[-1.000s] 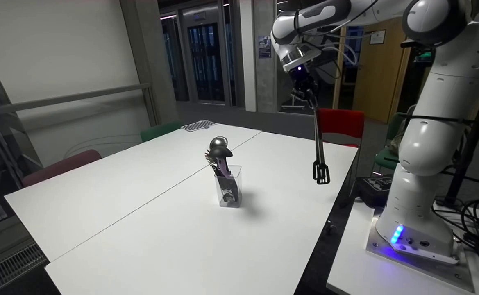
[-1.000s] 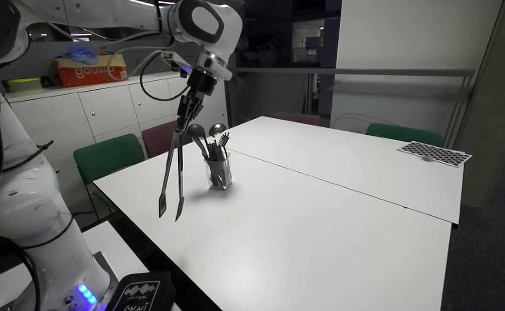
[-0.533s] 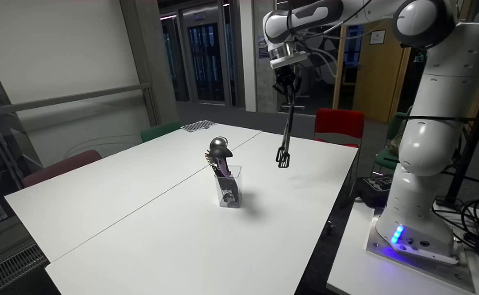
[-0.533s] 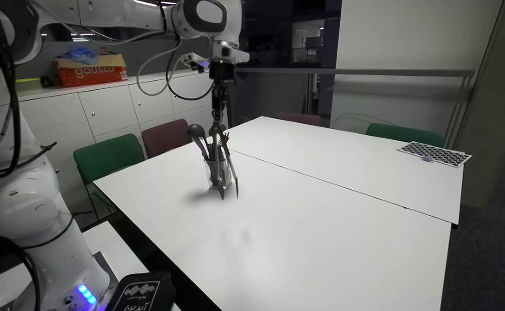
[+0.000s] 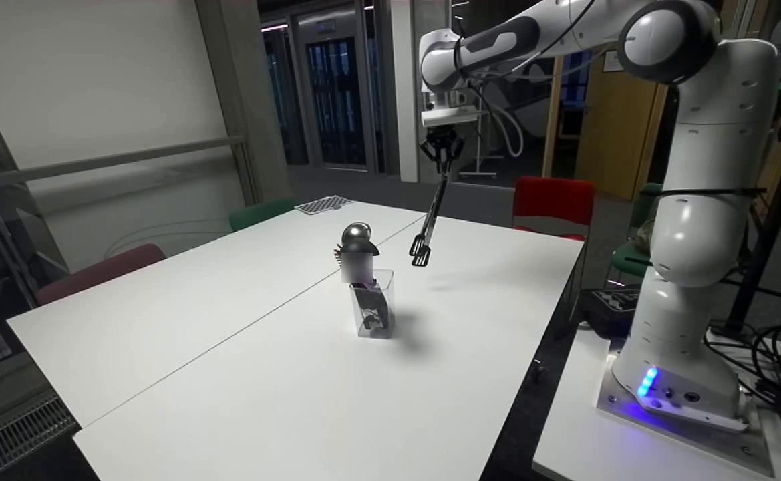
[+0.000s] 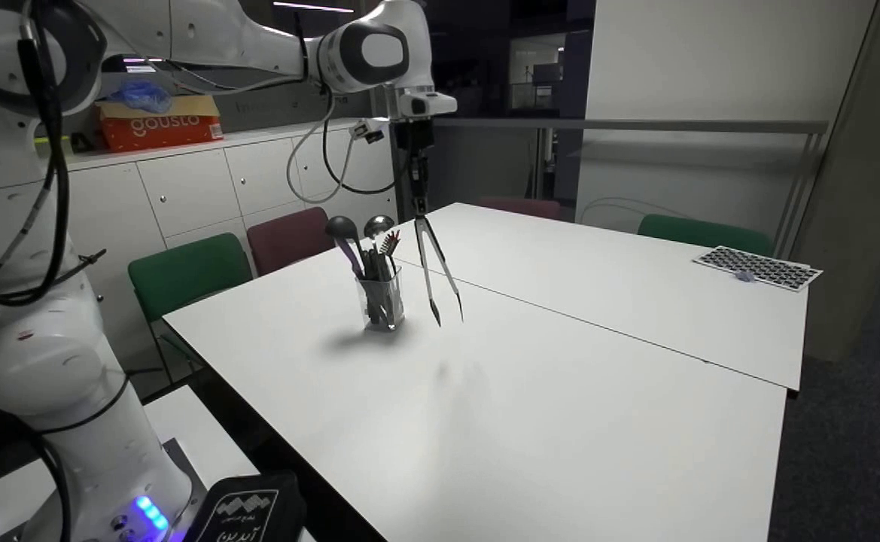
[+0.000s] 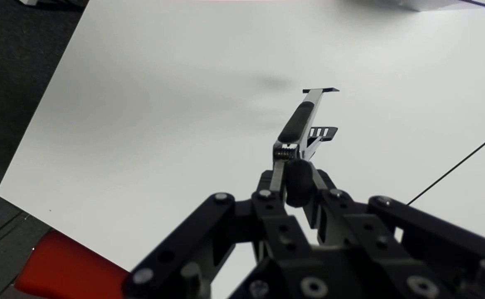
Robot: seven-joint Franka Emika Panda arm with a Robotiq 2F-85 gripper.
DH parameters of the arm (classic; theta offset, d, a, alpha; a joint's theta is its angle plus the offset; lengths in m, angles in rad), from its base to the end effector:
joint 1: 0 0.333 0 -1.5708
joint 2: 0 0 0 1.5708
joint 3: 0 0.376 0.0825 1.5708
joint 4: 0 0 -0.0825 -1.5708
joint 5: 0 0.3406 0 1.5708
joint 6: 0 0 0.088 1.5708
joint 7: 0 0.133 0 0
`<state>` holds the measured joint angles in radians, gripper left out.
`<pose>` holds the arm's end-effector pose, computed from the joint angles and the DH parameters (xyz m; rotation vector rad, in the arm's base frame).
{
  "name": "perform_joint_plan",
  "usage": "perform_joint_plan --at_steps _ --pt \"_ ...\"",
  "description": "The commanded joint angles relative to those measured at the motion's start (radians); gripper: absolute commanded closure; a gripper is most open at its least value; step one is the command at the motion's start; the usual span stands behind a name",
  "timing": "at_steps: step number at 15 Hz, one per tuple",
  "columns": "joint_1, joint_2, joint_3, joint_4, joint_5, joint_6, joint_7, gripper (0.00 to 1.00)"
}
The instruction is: Remove two utensils from the utensil holder
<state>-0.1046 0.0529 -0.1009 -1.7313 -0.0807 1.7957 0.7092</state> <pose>0.5292 -0.1179 0.5812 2.7598 -1.3280 0.0495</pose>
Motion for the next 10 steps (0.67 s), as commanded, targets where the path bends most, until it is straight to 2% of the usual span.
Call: perform_joint_plan --at_steps 1,6,10 --pt "0.006 0.042 -0.004 -0.005 0.022 0.076 0.016 0.97" --pt "0.017 0.113 -0.004 -0.018 0.075 0.219 0.067 0.97" --pt "0.024 0.167 -0.005 -0.017 0.126 0.268 0.067 0.97"
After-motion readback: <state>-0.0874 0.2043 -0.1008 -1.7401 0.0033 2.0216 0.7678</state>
